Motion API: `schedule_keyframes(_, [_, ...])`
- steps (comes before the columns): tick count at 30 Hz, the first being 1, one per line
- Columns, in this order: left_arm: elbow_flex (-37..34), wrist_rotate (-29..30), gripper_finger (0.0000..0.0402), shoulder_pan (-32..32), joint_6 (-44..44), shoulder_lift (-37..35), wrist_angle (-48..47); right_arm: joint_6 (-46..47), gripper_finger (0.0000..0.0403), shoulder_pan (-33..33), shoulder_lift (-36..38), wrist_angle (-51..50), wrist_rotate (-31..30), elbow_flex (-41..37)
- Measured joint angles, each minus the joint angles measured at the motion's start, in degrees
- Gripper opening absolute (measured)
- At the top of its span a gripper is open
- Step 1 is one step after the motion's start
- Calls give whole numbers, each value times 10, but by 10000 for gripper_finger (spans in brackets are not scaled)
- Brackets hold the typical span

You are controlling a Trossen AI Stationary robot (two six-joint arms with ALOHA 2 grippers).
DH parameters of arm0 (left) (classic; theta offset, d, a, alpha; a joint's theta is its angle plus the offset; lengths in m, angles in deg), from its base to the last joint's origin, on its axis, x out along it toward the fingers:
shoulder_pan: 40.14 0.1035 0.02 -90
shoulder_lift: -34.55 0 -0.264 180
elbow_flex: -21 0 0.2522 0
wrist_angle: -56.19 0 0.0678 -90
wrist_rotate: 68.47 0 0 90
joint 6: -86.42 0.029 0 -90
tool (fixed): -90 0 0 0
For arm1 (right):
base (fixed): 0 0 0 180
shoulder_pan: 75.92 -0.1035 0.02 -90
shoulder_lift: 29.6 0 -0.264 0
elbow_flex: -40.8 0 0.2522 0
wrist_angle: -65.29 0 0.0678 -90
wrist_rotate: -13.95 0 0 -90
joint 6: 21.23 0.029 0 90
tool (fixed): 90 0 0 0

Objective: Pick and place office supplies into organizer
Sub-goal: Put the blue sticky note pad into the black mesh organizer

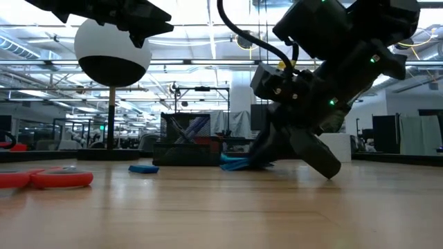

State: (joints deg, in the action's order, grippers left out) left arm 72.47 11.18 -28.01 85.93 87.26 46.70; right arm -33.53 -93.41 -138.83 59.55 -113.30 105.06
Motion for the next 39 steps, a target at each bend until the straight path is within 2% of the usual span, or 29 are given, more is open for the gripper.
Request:
schedule_keyframes(4, [0,0,159,0,-1,0,0,16,9,4,0,-1,4,0])
schedule_keyframes(15, [0,-1,159,0,-5,0,2,8,3,2,7,11,13,-1])
schedule_keyframes(29, [0,-1,159,0,-5,0,2,-36,1,-6,99,17,10,-3])
schedule_keyframes(39, [0,-1,159,0,-4,0,2,-121,0,23,109,60,-70,-2])
